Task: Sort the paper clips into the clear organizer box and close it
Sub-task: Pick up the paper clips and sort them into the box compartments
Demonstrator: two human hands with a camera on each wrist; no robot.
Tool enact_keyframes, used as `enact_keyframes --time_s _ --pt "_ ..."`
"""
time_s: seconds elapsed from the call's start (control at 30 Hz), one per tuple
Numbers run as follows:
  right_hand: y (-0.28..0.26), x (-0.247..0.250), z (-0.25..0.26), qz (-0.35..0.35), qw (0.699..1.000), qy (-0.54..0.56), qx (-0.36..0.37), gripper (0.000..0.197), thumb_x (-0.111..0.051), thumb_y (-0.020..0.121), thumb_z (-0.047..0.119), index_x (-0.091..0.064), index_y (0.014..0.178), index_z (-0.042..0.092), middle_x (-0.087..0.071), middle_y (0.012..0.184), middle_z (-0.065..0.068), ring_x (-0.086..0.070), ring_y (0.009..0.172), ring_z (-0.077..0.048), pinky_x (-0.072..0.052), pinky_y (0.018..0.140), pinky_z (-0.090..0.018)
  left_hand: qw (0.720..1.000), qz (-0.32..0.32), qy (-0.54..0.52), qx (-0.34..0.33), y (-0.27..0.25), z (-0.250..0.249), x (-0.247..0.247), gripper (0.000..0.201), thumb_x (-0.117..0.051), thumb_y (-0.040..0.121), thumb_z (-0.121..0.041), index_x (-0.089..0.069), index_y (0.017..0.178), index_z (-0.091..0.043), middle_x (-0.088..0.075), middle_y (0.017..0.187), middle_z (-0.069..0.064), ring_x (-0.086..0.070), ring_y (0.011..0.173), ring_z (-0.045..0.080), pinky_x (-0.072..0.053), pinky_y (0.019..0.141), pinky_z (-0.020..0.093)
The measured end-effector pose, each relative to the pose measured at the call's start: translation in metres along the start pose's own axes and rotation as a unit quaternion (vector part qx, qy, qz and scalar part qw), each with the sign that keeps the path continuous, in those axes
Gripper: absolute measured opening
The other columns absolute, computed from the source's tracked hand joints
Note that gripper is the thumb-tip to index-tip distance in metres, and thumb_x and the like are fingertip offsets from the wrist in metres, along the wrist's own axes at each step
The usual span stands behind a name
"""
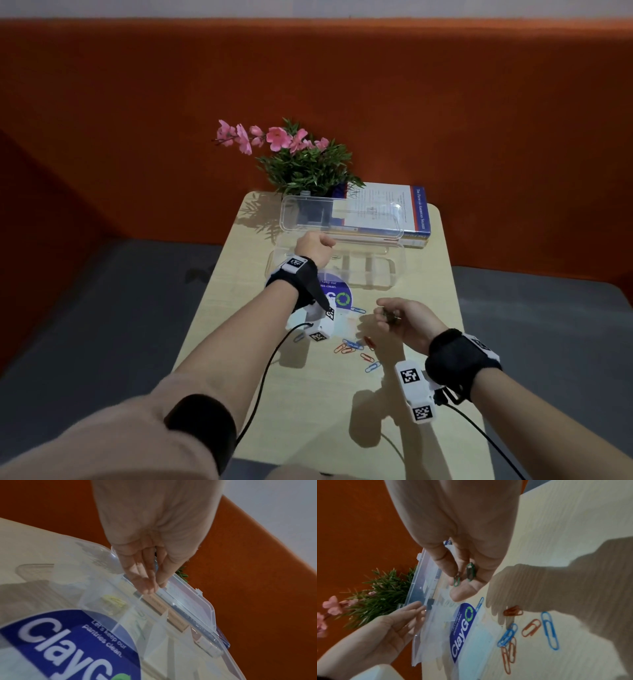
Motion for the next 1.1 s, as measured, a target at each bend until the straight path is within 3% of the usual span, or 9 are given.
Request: enact_keyframes --time_s 0.13,0.33,0.5,0.57,0.67,0.73,0.83,0.93,1.1 --pt "0.007 -0.024 0.026 0.031 0.999 0.011 0.02 0.019 -0.041 0.093 -0.001 -0.051 0.108 -0.006 -0.055 0.088 -0.015 -0.057 0.08 -0.024 -0.06 0.064 -0.028 0.998 -0.048 -0.012 -0.035 -0.024 0.02 0.021 0.026 -0.05 0.091 -0.003 -0.072 0.098 -0.013 -0.072 0.111 0.006 -0.064 0.107 0.023 -0.046 0.096 0.026" --pt "0.044 -0.068 0.062 0.007 0.999 -0.018 0.036 0.014 -0.038 0.094 0.005 -0.049 0.102 -0.001 -0.052 0.085 -0.011 -0.053 0.081 -0.021 -0.048 0.091 -0.034 0.998 -0.061 0.003 -0.009 -0.069 0.079 0.032 0.02 -0.052 0.09 -0.005 -0.071 0.093 -0.014 -0.072 0.103 0.006 -0.065 0.099 0.024 -0.053 0.091 0.033" --pt "0.055 -0.084 0.064 -0.007 0.994 -0.086 0.065 0.049 -0.04 0.095 0.013 -0.031 0.141 0.001 -0.033 0.148 -0.016 -0.034 0.137 -0.033 -0.029 0.116 -0.043 0.996 0.003 0.089 0.005 -0.089 0.115 0.027 0.022 -0.05 0.086 -0.007 -0.069 0.089 -0.018 -0.07 0.101 0.003 -0.064 0.095 0.024 -0.05 0.084 0.029" --pt "0.045 -0.083 0.061 0.004 0.987 -0.125 0.099 0.042 -0.037 0.096 0.008 -0.039 0.137 0.001 -0.038 0.146 -0.016 -0.035 0.137 -0.032 -0.03 0.114 -0.044 0.992 0.027 0.127 0.004 -0.095 0.121 0.023 0.018 -0.055 0.081 -0.011 -0.068 0.089 -0.019 -0.065 0.098 0.002 -0.063 0.093 0.022 -0.052 0.083 0.03" --pt "0.025 -0.067 0.045 0.025 0.97 -0.201 0.136 0.031 -0.034 0.092 -0.006 -0.059 0.108 0.001 -0.06 0.108 -0.017 -0.059 0.102 -0.03 -0.051 0.09 -0.036 0.983 0.071 0.17 -0.012 -0.099 0.125 0.015 0.021 -0.067 0.077 -0.017 -0.065 0.097 -0.014 -0.053 0.094 -0.001 -0.054 0.086 0.016 -0.046 0.08 0.027" --pt "0.018 -0.049 0.027 0.004 0.944 -0.304 0.126 0.027 -0.039 0.088 -0.007 -0.061 0.084 0.008 -0.061 0.086 -0.01 -0.059 0.083 -0.026 -0.054 0.077 -0.035 0.978 0.081 0.193 -0.02 -0.097 0.123 0.011 0.023 -0.069 0.078 -0.02 -0.062 0.099 -0.013 -0.053 0.096 0.001 -0.051 0.085 0.016 -0.044 0.079 0.028" --pt "0.013 -0.019 -0.005 -0.083 0.856 -0.497 0.112 0.014 -0.056 0.08 0.004 -0.06 0.071 0.015 -0.061 0.075 -0.006 -0.057 0.073 -0.024 -0.048 0.066 -0.031 0.97 0.089 0.222 -0.037 -0.094 0.117 0.005 0.016 -0.066 0.082 -0.018 -0.061 0.097 -0.013 -0.06 0.104 0.007 -0.055 0.088 0.02 -0.043 0.079 0.028" --pt "0.005 -0.002 -0.032 -0.082 0.808 -0.569 0.129 0.006 -0.063 0.077 0.014 -0.064 0.076 0.02 -0.067 0.084 -0.007 -0.063 0.083 -0.026 -0.047 0.072 -0.027 0.97 0.086 0.224 -0.037 -0.093 0.111 0.001 0.01 -0.061 0.081 -0.009 -0.064 0.089 -0.013 -0.065 0.104 0.008 -0.062 0.096 0.026 -0.047 0.081 0.03" --pt "0.007 -0.01 -0.054 -0.027 0.73 -0.66 0.175 0.019 -0.064 0.079 0.02 -0.067 0.097 0.018 -0.044 0.088 0.001 -0.059 0.096 -0.027 -0.045 0.082 -0.03 0.968 0.094 0.231 -0.037 -0.092 0.107 0.001 0.018 -0.06 0.079 -0.005 -0.055 0.074 -0.021 -0.064 0.103 0.007 -0.062 0.095 0.025 -0.043 0.075 0.026"
Point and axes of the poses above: each hand's wrist, its own y-axis towards the middle knuckle, its own x-axis out of the back of the hand, z = x × y, the point moved 1 cm from there along y, towards the middle knuckle
